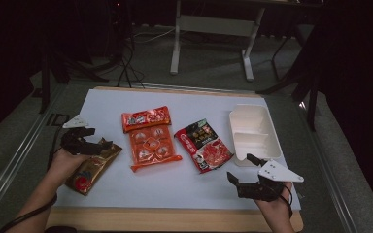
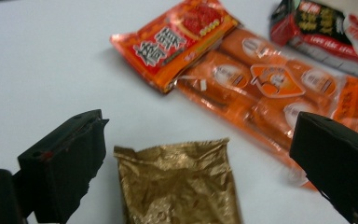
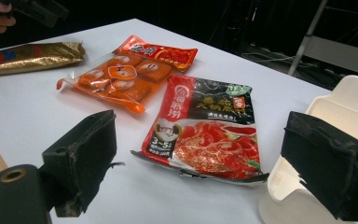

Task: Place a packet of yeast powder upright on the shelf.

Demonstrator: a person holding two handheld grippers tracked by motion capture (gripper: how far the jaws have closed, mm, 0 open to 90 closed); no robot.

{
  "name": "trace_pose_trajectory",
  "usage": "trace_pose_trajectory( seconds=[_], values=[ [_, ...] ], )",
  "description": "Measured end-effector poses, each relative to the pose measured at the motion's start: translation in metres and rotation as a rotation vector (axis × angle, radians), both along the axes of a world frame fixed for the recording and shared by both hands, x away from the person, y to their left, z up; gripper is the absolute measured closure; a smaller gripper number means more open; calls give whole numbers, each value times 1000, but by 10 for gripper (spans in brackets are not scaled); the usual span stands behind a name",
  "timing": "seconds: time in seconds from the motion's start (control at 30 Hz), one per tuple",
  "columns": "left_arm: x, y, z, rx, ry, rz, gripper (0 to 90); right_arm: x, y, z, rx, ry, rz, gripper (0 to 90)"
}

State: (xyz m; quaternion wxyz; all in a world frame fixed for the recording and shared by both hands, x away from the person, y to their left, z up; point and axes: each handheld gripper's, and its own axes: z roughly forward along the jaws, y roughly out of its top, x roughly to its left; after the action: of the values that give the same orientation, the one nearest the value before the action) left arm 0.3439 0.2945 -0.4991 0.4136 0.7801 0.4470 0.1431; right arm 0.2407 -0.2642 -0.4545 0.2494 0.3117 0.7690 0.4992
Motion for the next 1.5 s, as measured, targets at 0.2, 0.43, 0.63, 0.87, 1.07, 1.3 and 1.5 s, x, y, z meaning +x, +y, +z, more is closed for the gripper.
trace_pose_trajectory(
  seconds=[0.2, 0.43, 0.63, 0.87, 1.07, 1.3, 1.5],
  values=[
    [8, 7, -9, 38, 36, 29, 184, 0, 0, 0, 6, 7, 12, 101],
    [13, 13, -22, 75, 79, 56, 251, 0, 1, -2, 3, 14, 25, 101],
    [18, 15, -33, 77, 132, 61, 298, 1, 0, -2, 12, 22, 35, 101],
    [23, 11, -41, 94, 170, 67, 336, 1, 0, -3, 8, 30, 41, 102],
    [23, 5, -41, 109, 201, 67, 387, 2, 0, -4, 6, 32, 42, 102],
    [24, -4, -40, 133, 224, 41, 467, 3, 1, -5, 2, 37, 46, 103],
    [23, -11, -38, 178, 224, 22, 538, 3, 1, -5, 1, 39, 48, 104]
  ],
)
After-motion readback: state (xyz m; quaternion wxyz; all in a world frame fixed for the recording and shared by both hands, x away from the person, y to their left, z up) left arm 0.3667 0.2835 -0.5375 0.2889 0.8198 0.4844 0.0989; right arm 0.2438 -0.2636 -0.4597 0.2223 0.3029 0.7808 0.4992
